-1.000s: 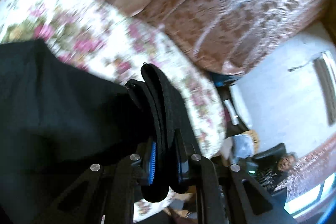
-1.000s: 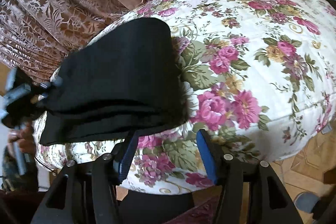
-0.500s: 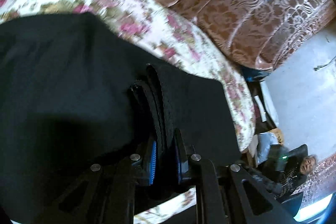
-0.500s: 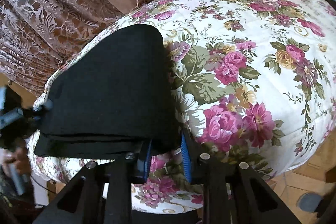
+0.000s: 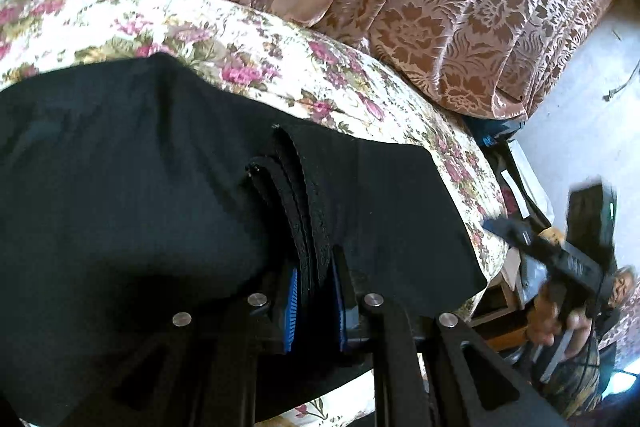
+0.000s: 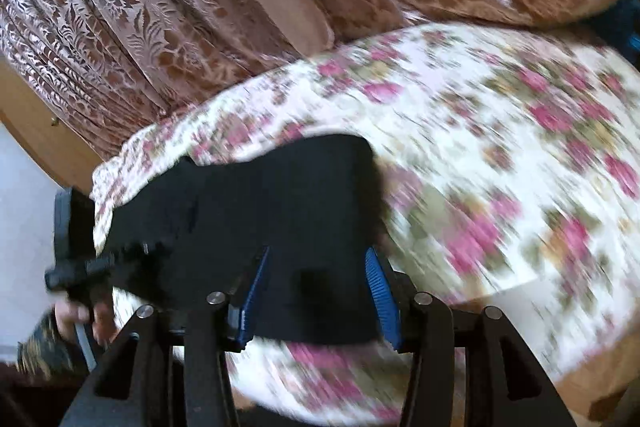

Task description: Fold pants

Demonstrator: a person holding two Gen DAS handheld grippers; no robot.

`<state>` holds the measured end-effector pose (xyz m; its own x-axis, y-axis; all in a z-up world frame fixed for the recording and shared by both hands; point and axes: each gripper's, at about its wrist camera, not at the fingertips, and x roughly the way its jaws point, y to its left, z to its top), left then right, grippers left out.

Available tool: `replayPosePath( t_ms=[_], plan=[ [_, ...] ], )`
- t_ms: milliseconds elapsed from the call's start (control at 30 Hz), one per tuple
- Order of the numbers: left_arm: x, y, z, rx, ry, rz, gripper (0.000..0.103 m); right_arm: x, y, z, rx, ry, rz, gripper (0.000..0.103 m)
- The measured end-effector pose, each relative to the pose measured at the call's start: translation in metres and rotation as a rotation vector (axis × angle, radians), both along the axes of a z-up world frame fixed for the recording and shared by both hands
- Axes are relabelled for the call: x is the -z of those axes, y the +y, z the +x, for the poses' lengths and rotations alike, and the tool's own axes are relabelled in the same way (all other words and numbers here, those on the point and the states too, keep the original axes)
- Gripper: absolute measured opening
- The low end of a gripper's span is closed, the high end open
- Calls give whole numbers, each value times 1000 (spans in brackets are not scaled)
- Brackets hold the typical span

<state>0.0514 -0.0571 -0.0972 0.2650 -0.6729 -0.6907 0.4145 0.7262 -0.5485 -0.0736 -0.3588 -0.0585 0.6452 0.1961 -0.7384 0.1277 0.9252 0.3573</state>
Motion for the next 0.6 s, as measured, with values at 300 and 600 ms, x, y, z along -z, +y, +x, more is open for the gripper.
replayPosePath(
  t_ms=[300, 600],
  plan=[
    [11, -11, -17, -33, -117, 215, 21, 48, 36, 117, -18, 144, -138, 50],
    [4, -9, -24, -82, -144, 261, 27, 36, 51, 108, -59, 56, -174, 56]
  ],
)
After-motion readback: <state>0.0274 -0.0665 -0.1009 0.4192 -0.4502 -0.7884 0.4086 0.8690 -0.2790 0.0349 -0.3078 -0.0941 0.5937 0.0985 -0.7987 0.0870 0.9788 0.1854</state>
